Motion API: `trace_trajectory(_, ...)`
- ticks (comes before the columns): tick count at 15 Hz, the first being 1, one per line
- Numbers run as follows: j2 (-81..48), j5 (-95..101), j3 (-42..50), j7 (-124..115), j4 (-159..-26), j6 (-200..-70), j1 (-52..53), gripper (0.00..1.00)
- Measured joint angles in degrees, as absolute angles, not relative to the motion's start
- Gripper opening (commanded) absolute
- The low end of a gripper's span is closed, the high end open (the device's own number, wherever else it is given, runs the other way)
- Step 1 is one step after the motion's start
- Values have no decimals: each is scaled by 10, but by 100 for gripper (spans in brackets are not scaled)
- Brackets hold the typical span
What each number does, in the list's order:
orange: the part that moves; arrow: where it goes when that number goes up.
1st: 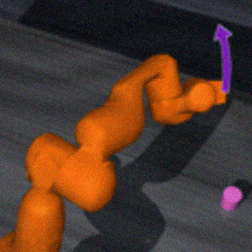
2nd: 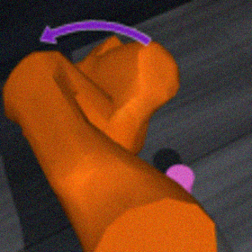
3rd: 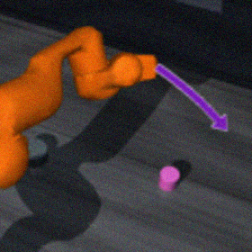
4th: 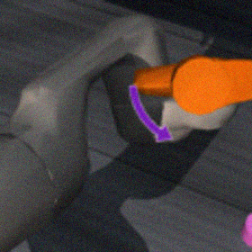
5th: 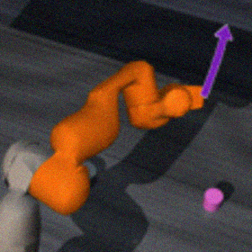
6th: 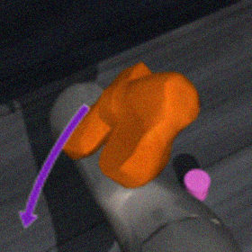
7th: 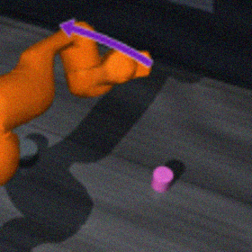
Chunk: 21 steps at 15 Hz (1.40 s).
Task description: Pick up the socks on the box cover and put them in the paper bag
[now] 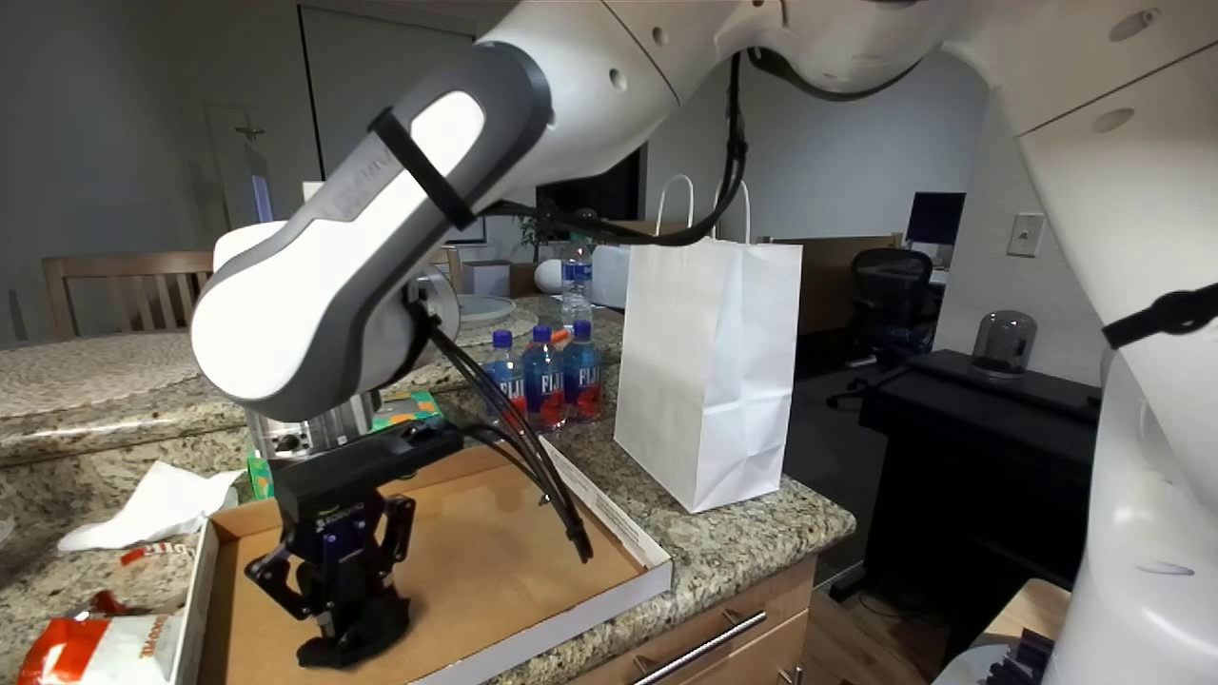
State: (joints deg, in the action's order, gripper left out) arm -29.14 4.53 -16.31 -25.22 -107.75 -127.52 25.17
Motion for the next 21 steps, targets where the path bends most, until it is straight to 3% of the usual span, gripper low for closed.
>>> trace_trajectory(4, -291, 45, -154, -252, -1075, -1269, 251, 3)
trace_trajectory(7, -289, 44, -149, -250, -1073, -1256, 249, 8)
trace_trajectory(21, -99, 27, -136, -135, -1090, -1185, 186, 8)
